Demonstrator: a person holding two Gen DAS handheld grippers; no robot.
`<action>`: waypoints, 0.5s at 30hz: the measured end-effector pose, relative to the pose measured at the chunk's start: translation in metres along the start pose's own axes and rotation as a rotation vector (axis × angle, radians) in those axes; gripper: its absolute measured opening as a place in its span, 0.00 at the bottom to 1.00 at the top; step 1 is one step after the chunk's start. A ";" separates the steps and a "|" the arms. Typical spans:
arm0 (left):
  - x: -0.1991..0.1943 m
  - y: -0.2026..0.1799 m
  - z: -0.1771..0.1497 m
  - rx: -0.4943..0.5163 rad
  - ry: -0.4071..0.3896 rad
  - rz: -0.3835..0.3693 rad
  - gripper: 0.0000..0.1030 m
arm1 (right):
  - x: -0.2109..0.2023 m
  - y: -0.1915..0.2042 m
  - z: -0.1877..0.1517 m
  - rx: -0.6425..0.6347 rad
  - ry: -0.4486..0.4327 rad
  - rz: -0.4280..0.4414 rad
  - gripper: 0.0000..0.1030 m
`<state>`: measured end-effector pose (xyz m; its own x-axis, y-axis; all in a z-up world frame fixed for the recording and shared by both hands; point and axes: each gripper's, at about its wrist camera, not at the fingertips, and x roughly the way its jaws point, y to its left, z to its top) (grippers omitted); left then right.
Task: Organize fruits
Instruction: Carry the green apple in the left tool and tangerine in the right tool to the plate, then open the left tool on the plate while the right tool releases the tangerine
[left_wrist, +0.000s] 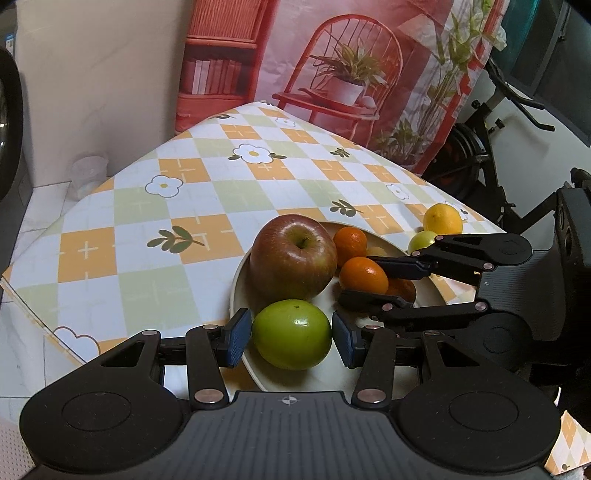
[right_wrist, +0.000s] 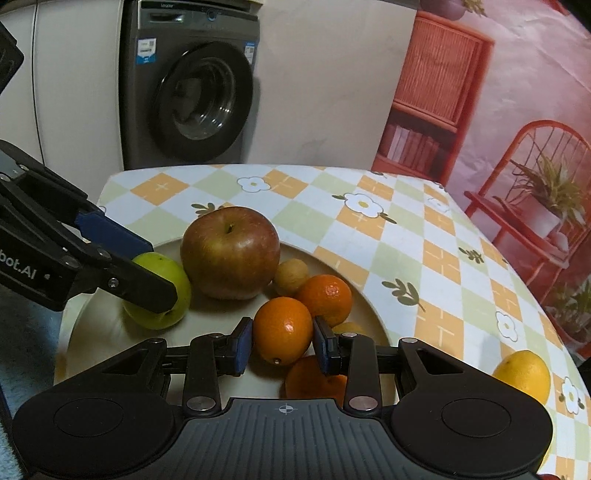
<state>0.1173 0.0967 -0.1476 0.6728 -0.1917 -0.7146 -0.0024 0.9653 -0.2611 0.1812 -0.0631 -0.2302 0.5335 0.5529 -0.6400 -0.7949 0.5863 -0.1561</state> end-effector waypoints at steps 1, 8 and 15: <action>0.000 0.000 0.000 0.000 -0.001 -0.001 0.49 | 0.000 0.000 0.000 0.000 0.000 -0.002 0.31; 0.005 0.002 0.006 -0.015 -0.011 0.004 0.50 | 0.003 -0.009 -0.004 0.032 0.003 -0.018 0.31; 0.007 0.002 0.009 -0.028 -0.020 0.014 0.49 | 0.003 -0.010 -0.006 0.035 -0.003 -0.024 0.31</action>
<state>0.1287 0.0987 -0.1474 0.6870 -0.1745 -0.7054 -0.0319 0.9625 -0.2692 0.1890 -0.0708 -0.2352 0.5535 0.5400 -0.6341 -0.7711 0.6200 -0.1451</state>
